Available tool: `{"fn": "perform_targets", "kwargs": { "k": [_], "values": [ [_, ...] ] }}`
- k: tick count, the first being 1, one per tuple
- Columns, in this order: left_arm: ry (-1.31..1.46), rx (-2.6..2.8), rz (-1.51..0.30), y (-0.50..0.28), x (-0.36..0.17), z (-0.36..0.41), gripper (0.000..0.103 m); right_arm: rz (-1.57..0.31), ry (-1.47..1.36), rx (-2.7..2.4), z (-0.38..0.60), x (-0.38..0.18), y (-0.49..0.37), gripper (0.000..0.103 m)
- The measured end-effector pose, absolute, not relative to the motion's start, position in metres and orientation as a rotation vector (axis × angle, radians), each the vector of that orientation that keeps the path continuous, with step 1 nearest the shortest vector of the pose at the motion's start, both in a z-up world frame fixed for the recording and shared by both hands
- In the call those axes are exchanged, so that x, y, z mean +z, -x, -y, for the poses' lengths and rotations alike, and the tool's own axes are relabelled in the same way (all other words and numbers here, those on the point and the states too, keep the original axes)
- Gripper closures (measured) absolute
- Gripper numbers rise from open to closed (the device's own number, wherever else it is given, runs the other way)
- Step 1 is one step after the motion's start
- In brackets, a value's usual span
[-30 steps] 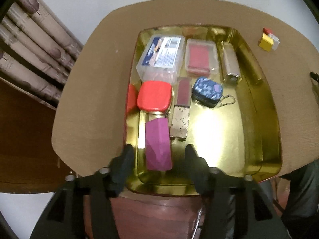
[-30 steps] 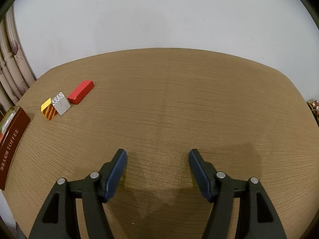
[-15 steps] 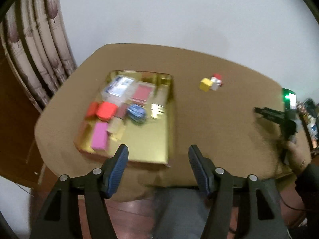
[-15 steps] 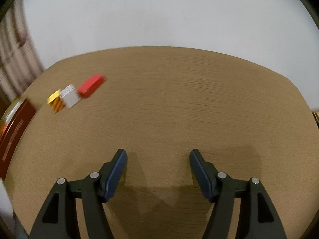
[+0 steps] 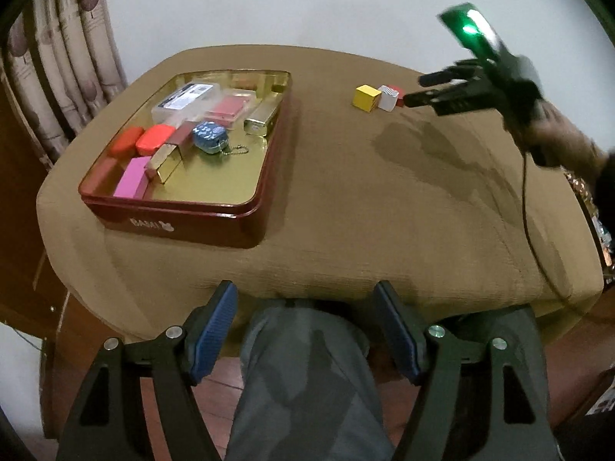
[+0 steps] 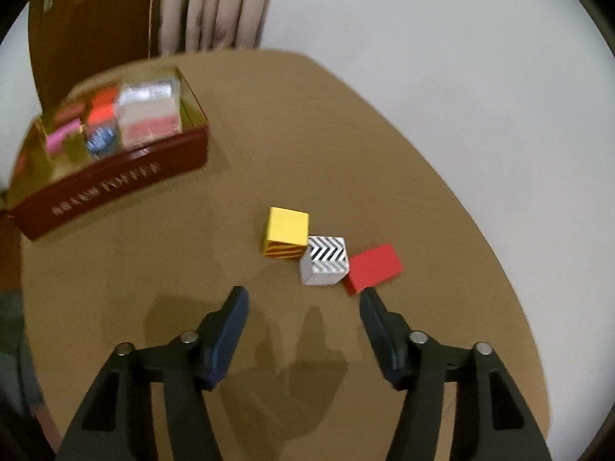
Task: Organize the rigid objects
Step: 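Grasp the black-and-white chevron cube with the right tool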
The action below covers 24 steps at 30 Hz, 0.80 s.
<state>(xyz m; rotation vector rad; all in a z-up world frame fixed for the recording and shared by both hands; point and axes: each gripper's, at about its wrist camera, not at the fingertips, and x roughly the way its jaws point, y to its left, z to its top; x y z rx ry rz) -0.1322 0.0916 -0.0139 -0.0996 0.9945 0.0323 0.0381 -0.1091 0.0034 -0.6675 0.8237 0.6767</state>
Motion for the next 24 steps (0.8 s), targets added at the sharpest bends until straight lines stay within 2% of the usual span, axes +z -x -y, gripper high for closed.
{"fn": "perform_targets", "kwargs": {
  "k": [10, 13, 15, 17, 24],
  "values": [
    [0.099, 0.004, -1.039, 0.122, -0.031, -0.093, 0.032, -0.902, 0.719, 0.736, 0.097, -0.011, -0.086, 0.044],
    [0.116, 0.002, -1.068, 0.119, -0.038, -0.096, 0.032, -0.921, 0.766, 0.75, 0.086, -0.017, -0.088, 0.049],
    [0.133, 0.004, -1.077, 0.117, -0.04, -0.099, 0.032, -0.949, 0.791, 0.761, 0.082, -0.022, -0.09, 0.063],
    [0.147, 0.003, -1.089, 0.117, -0.043, -0.101, 0.031, -0.965, 0.804, 0.764, 0.074, -0.028, -0.094, 0.07],
    [0.153, 0.005, -1.087, 0.122, -0.04, -0.099, 0.031, -0.976, 0.795, 0.733, 0.068, -0.026, -0.092, 0.07]
  ]
}}
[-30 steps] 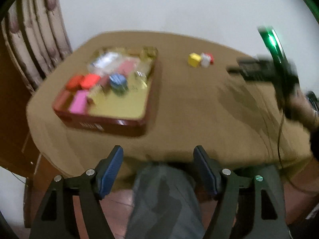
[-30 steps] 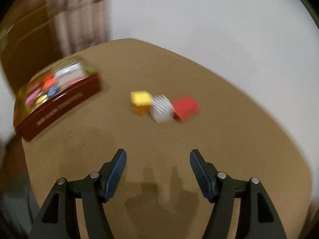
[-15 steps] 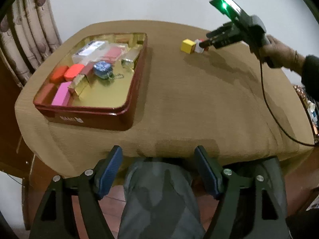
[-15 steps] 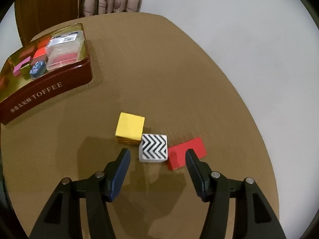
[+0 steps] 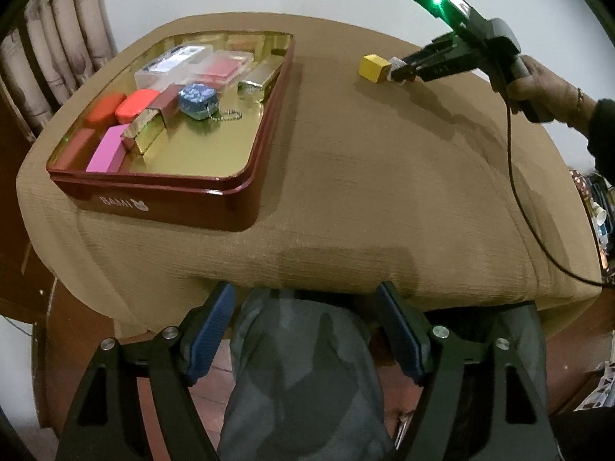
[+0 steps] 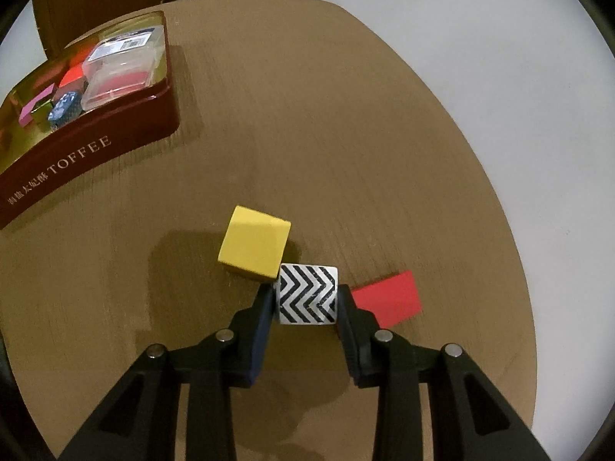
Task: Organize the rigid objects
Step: 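Grasp the black-and-white chevron cube with the right tool, then carry the chevron cube into the tin and open the right tool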
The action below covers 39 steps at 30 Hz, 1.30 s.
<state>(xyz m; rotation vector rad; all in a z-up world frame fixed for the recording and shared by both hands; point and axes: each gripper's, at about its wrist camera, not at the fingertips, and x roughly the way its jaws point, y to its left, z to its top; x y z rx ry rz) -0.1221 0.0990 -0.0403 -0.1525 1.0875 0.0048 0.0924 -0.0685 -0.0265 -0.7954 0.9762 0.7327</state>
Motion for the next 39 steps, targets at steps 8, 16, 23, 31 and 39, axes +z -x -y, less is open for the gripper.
{"fn": "perform_targets", "kwargs": {
  "k": [8, 16, 23, 31, 39],
  "values": [
    [0.128, -0.002, -1.041, 0.138, -0.026, -0.094, 0.03, -0.929, 0.634, 0.727, 0.089, 0.02, -0.061, 0.07],
    [0.189, 0.047, -1.043, 0.166, -0.022, -0.118, 0.03, -0.83, 0.473, 1.012, 0.006, 0.086, 0.007, 0.07],
    [0.23, 0.09, -1.027, 0.18, -0.019, -0.141, 0.03, -0.876, 0.554, 1.112, -0.095, 0.044, 0.055, 0.07],
    [0.239, 0.068, -1.053, 0.178, -0.027, -0.148, 0.028, -0.991, 0.599, 1.069, -0.136, -0.004, 0.061, 0.07],
    [0.256, 0.044, -1.067, 0.178, -0.029, -0.151, 0.023, -1.026, 0.6, 1.035, -0.157, -0.027, 0.048, 0.071]
  ]
}}
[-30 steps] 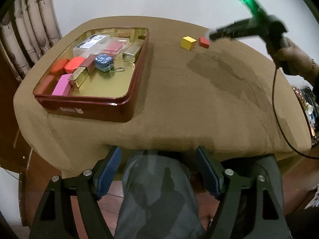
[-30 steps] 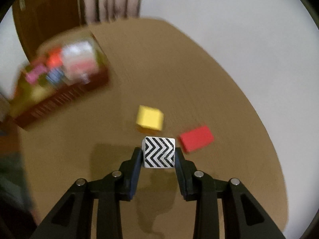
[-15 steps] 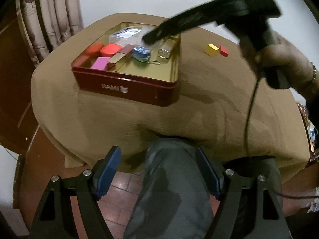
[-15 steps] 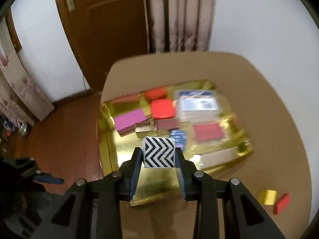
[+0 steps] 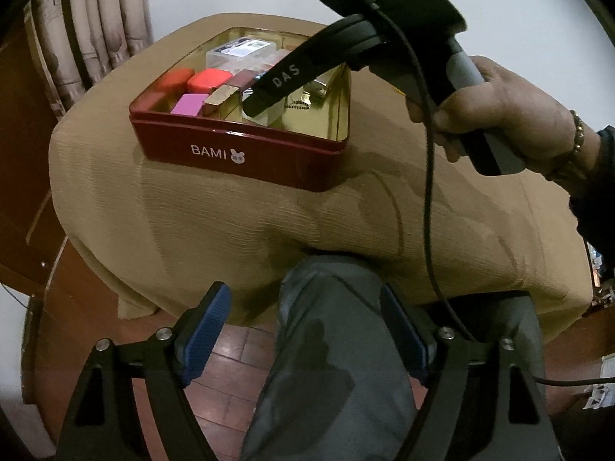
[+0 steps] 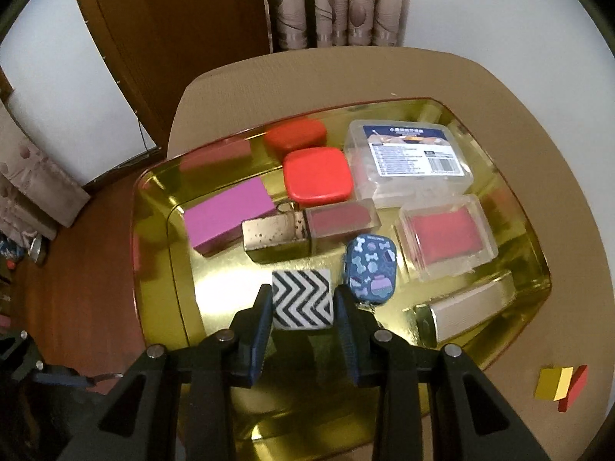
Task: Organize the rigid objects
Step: 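Carry the chevron cube into the tin and open the right tool, then reach the left tool to the yellow cube and grasp it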
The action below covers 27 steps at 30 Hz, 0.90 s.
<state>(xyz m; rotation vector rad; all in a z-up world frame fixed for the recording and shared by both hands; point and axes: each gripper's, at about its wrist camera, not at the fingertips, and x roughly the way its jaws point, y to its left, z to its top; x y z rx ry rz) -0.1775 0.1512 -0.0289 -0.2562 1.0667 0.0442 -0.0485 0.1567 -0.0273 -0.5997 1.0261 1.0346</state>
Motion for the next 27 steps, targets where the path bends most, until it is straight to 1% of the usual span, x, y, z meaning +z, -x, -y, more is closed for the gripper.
{"fn": "perform_targets", "kwargs": {
  "k": [2, 5, 8, 10, 11, 12, 14, 17, 24, 27],
  "values": [
    [0.271, 0.039, -1.065, 0.178, -0.029, -0.153, 0.02, -1.022, 0.61, 1.02, -0.16, -0.03, 0.047, 0.071],
    [0.274, 0.041, -1.062, 0.178, -0.028, -0.155, 0.019, -0.999, 0.571, 1.042, -0.157, -0.022, 0.047, 0.07],
    [0.277, 0.043, -1.068, 0.178, -0.03, -0.156, 0.019, -0.896, 0.533, 1.012, -0.145, 0.0, 0.05, 0.069],
    [0.272, 0.04, -1.081, 0.177, -0.031, -0.155, 0.019, -0.827, 0.443, 1.003, -0.124, 0.019, 0.049, 0.067],
    [0.268, 0.04, -1.084, 0.177, -0.032, -0.153, 0.019, -0.806, 0.414, 0.988, -0.116, 0.025, 0.048, 0.064],
    [0.263, 0.04, -1.086, 0.176, -0.032, -0.152, 0.019, -0.765, 0.371, 0.934, -0.097, 0.034, 0.046, 0.058],
    [0.253, 0.037, -1.085, 0.176, -0.032, -0.149, 0.019, -0.709, 0.327, 0.809, -0.059, 0.037, 0.043, 0.05],
    [0.221, 0.027, -1.091, 0.175, -0.033, -0.141, 0.019, -0.696, 0.307, 0.573, 0.005, 0.015, 0.033, 0.049],
    [0.164, -0.024, -1.1, 0.172, -0.031, -0.118, 0.019, -0.82, 0.288, 0.13, 0.154, -0.061, 0.001, 0.049],
    [0.129, -0.049, -1.096, 0.166, -0.026, -0.106, 0.019, -0.826, 0.231, 0.031, 0.196, -0.072, -0.003, 0.049]
  ]
}}
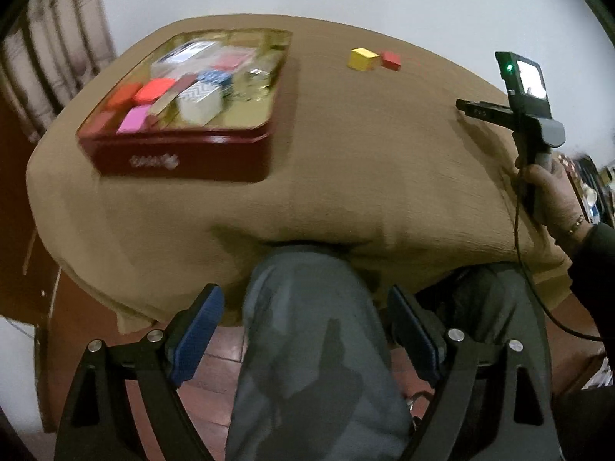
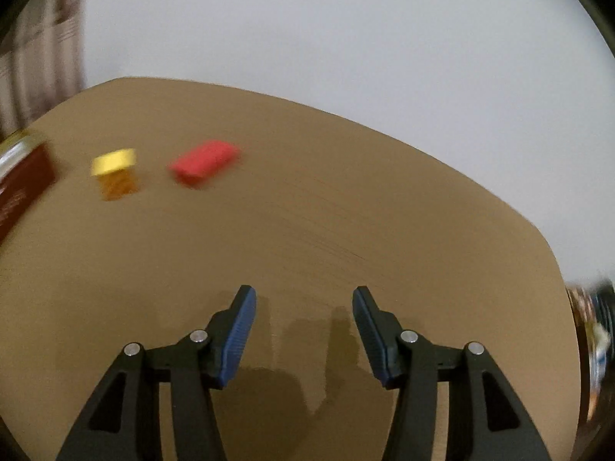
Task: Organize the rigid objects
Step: 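Reach the left tool to the yellow cube and grasp it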
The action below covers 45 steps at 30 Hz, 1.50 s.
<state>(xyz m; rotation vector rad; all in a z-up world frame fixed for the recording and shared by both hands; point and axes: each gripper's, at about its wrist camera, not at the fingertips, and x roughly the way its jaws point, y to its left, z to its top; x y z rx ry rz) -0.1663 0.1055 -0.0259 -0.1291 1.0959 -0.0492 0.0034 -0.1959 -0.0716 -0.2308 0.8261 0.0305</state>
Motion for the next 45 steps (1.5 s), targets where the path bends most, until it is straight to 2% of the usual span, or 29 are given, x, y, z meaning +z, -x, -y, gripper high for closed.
{"fn": "perform_targets", "kwargs": {
  "k": [4, 6, 11, 16, 23, 28, 37, 38, 41, 43, 44, 45],
  "values": [
    [0.094, -0.089, -1.082, 0.142, -0.013, -0.086, 0.019, -0.828, 0.084, -0.005, 0.231, -0.072, -0.011, 0.049],
    [0.085, -0.117, -1.07, 0.121, -0.003, -0.076, 0.019, -0.847, 0.02, 0.003, 0.241, -0.076, -0.015, 0.041],
    [0.014, -0.174, -1.036, 0.057, 0.02, -0.052, 0.018, -0.814, -0.064, -0.001, 0.255, -0.073, -0.011, 0.036],
    [-0.002, -0.132, -1.059, -0.024, 0.026, -0.038, 0.018, -0.798, -0.094, 0.037, 0.259, -0.075, -0.018, 0.036],
    [0.274, -0.013, -1.173, -0.126, 0.005, -0.036, 0.019, -0.743, -0.137, 0.08, 0.26, -0.068, -0.006, 0.036],
    [0.444, 0.1, -1.23, -0.166, -0.018, -0.041, 0.021, -0.729, -0.151, 0.086, 0.263, -0.062, -0.003, 0.036],
    [0.471, 0.216, -1.263, -0.19, -0.042, -0.044, 0.023, -0.716, -0.164, 0.098, 0.283, -0.043, 0.021, 0.036],
    [0.466, 0.218, -1.265, -0.192, -0.043, -0.042, 0.026, -0.716, -0.166, 0.096, 0.283, -0.043, 0.023, 0.036],
    [0.436, 0.225, -1.305, -0.198, -0.053, -0.035, 0.051, -0.716, -0.168, 0.097, 0.284, -0.042, 0.024, 0.036],
    [0.416, 0.234, -1.303, -0.2, -0.054, -0.033, 0.056, -0.717, -0.169, 0.098, 0.285, -0.041, 0.024, 0.036],
    [0.405, 0.226, -1.297, -0.201, -0.054, -0.031, 0.067, -0.717, -0.169, 0.098, 0.286, -0.041, 0.024, 0.036],
    [0.393, 0.221, -1.301, -0.201, -0.054, -0.03, 0.068, -0.717, -0.169, 0.098, 0.286, -0.041, 0.025, 0.036]
  ]
}}
